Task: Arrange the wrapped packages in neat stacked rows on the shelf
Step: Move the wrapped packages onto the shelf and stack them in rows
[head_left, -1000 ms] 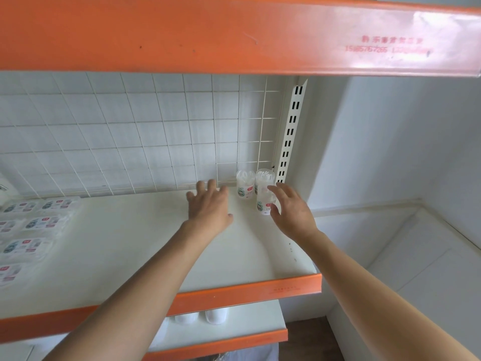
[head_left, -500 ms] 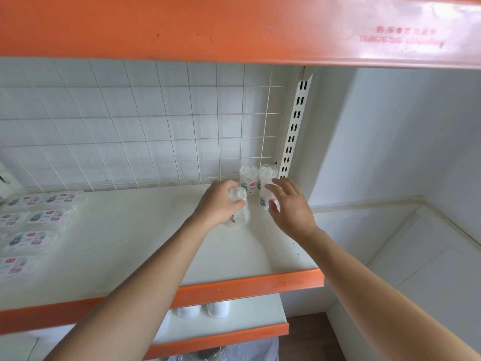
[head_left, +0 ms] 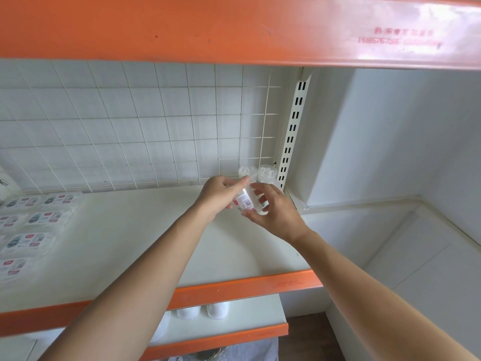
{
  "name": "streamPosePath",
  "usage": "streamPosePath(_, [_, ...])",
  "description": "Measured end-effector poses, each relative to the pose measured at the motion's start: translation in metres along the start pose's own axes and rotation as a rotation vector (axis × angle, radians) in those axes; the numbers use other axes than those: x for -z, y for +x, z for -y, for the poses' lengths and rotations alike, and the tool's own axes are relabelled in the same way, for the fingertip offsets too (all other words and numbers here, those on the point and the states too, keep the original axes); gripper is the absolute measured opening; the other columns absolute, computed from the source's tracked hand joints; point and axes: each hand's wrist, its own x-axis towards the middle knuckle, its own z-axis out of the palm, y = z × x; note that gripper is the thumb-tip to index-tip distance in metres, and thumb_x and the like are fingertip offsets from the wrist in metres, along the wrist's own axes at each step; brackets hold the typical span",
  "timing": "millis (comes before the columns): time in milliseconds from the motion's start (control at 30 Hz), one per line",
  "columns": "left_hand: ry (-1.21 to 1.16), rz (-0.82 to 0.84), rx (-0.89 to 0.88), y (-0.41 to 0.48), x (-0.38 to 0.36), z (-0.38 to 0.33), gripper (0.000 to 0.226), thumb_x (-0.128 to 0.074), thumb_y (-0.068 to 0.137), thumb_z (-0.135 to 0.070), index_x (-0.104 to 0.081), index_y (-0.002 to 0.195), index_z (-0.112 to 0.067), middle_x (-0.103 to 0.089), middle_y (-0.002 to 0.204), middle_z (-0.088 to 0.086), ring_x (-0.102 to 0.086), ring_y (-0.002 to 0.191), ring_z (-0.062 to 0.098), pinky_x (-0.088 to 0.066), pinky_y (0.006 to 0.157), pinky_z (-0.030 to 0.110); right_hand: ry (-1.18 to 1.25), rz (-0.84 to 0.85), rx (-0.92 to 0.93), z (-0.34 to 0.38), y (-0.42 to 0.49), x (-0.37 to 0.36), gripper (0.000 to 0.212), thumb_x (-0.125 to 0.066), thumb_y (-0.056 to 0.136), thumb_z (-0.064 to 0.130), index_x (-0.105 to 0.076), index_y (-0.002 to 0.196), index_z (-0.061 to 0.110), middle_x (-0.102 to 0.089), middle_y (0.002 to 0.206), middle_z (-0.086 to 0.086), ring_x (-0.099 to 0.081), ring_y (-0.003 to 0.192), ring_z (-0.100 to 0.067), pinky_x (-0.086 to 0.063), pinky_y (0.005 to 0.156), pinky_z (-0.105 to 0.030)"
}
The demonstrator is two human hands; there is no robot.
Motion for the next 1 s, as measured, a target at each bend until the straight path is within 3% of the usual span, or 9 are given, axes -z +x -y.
streamPosePath(167, [-0.166,0.07,-0.002,-0.001,0.002,0.004,0.028,-0.055,0.096,-0.033,-0.063,0.119,-0.019,-0.067,0.099,-0.001,-0.063,0.079,0.015,-0.051,0.067,0.028,0.321,0.031,-0.167,-0.002,0.002,0.006,0.049,-0.07,0.088,0.026,-0.049,0.132,0.026,-0.061,0.116,-0.001,-0.068,0.089,-0.017,-0.056,0.082,-0.031])
streamPosePath(267, [-0.187,0.082,-0.044,-0.002,0.002,0.011,0.031,-0.056,0.096,-0.026,-0.056,0.127,-0.03,-0.065,0.112,0.0,-0.065,0.095,0.019,-0.054,0.077,0.032,0.418,0.074,-0.2,-0.005,0.002,0.008,0.042,-0.066,0.091,0.025,-0.048,0.126,0.041,-0.063,0.114,-0.001,-0.069,0.088,-0.02,-0.056,0.087,-0.039])
streamPosePath(333, [-0.168,0.069,-0.088,-0.001,0.002,0.014,0.029,-0.059,0.095,-0.027,-0.058,0.124,-0.03,-0.064,0.116,0.006,-0.065,0.101,0.019,-0.053,0.07,0.026,0.429,0.101,-0.195,-0.006,0.001,0.008,0.038,-0.064,0.092,0.024,-0.048,0.119,0.047,-0.065,0.112,0.0,-0.069,0.089,-0.016,-0.055,0.089,-0.039])
streamPosePath(433, [-0.156,0.019,-0.119,-0.001,0.0,0.016,0.022,-0.063,0.092,-0.028,-0.064,0.114,-0.027,-0.066,0.114,0.007,-0.065,0.097,0.016,-0.05,0.064,0.02,0.33,0.11,-0.172,-0.003,-0.001,0.009,0.04,-0.066,0.09,0.028,-0.049,0.126,0.036,-0.065,0.11,0.009,-0.065,0.093,-0.005,-0.051,0.091,-0.028])
streamPosePath(533, [-0.148,-0.027,-0.136,0.001,-0.002,0.016,0.024,-0.067,0.09,-0.026,-0.066,0.113,-0.019,-0.066,0.111,0.006,-0.066,0.093,0.016,-0.052,0.062,0.017,0.233,0.068,-0.143,0.003,-0.001,0.008,0.053,-0.074,0.084,0.033,-0.051,0.131,0.027,-0.064,0.107,0.009,-0.061,0.084,-0.002,-0.05,0.081,-0.02])
streamPosePath(600, [-0.12,-0.036,-0.16,0.001,-0.003,0.016,0.027,-0.069,0.088,-0.025,-0.066,0.114,-0.016,-0.065,0.111,0.004,-0.066,0.091,0.015,-0.053,0.061,0.016,0.177,0.051,-0.122,0.002,-0.001,0.007,0.056,-0.076,0.081,0.033,-0.052,0.131,0.023,-0.063,0.107,0.005,-0.06,0.084,-0.006,-0.052,0.077,-0.021])
streamPosePath(700, [0.001,-0.06,-0.205,0.002,-0.004,0.018,0.03,-0.072,0.085,-0.029,-0.066,0.113,-0.02,-0.064,0.108,-0.007,-0.066,0.09,0.015,-0.054,0.074,0.023,-0.033,-0.053,-0.03,-0.004,-0.002,0.005,0.049,-0.072,0.084,0.031,-0.056,0.128,0.017,-0.059,0.107,0.002,-0.059,0.082,-0.011,-0.05,0.076,-0.024])
streamPosePath(833, [0.172,-0.06,-0.241,0.005,-0.009,0.022,0.031,-0.073,0.084,-0.028,-0.065,0.113,-0.023,-0.064,0.109,-0.009,-0.064,0.089,0.014,-0.044,0.069,0.019,-0.342,-0.259,0.064,-0.019,-0.002,0.006,0.032,-0.064,0.087,0.013,-0.064,0.118,0.005,-0.061,0.11,-0.012,-0.058,0.097,-0.033,-0.051,0.081,-0.038])
streamPosePath(1000, [0.276,-0.063,-0.253,0.013,-0.022,0.036,0.034,-0.073,0.083,-0.02,-0.063,0.116,-0.02,-0.063,0.117,-0.004,-0.059,0.093,0.013,-0.04,0.076,0.022,-0.507,-0.071,-0.066,-0.032,0.002,0.016,0.044,-0.056,0.09,0.012,-0.054,0.134,0.014,-0.049,0.139,-0.008,-0.041,0.128,-0.033,-0.04,0.1,-0.043])
